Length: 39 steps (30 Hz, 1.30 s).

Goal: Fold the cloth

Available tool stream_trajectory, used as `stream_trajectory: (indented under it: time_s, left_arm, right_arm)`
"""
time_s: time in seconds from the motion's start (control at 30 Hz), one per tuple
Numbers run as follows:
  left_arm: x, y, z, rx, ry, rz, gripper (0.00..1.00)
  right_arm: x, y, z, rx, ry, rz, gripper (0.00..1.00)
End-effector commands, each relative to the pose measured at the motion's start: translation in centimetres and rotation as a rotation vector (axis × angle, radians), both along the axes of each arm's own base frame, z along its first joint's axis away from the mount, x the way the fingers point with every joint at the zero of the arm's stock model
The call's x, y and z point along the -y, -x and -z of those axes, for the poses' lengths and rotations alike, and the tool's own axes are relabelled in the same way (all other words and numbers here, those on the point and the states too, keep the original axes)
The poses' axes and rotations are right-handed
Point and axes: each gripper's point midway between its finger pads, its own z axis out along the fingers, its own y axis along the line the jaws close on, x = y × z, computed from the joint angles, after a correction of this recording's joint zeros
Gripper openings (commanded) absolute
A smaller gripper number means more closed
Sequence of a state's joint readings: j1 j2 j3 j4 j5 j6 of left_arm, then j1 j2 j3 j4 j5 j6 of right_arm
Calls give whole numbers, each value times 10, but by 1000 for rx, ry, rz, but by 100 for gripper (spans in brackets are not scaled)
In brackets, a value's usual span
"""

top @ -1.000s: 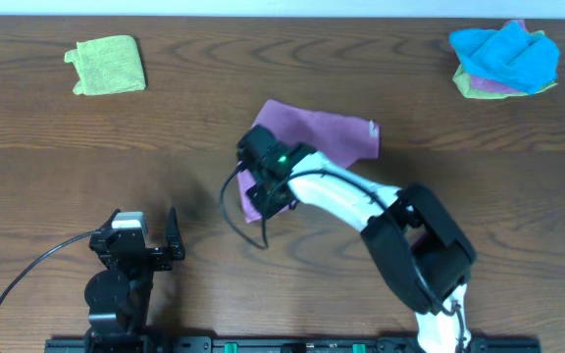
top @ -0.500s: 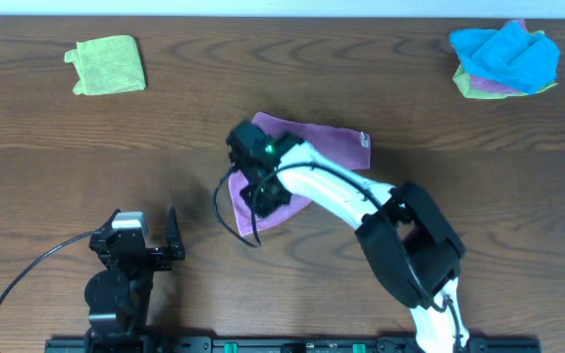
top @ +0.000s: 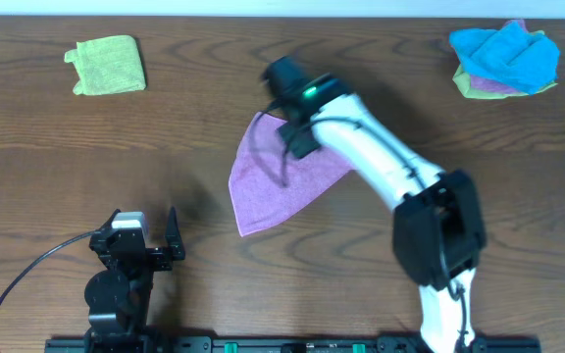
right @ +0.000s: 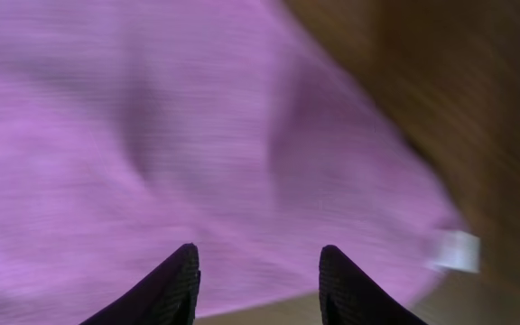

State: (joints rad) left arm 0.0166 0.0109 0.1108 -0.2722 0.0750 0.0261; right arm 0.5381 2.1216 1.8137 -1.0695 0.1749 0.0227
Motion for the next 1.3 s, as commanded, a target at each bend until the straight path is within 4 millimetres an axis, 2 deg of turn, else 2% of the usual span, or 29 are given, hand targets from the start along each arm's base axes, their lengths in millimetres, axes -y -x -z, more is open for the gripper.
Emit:
stream_trajectory:
  time_s: [0.0, 0.1, 0.27, 0.4, 0.5, 0.73, 0.87, 1.27]
  left_arm:
    - [0, 0, 13, -28, 3, 0, 95]
    - [0, 0, 13, -28, 3, 0, 95]
    - [0, 0, 13, -28, 3, -1, 95]
    - [0, 0, 13, -28, 3, 0, 95]
    - [0, 0, 13, -28, 3, -1, 95]
    - [0, 0, 13, -28, 3, 0, 95]
    - [0, 0, 13, -28, 3, -1, 96]
    - [0, 0, 13, -28, 3, -1, 95]
  right_arm:
    - [59, -24, -2, 0, 18, 120, 44]
    - [90, -32, 1, -35, -44, 198, 43]
    - [110, -31, 10, -98, -152, 224, 42]
    - [110, -16, 31, -180, -257, 231, 41]
    - [101, -3, 43, -237, -328, 216, 41]
    - [98, 11, 64, -273, -346, 217, 40]
    - [100, 10, 66, -266, -338, 217, 40]
    - [135, -5, 70, -189, -210, 265, 42]
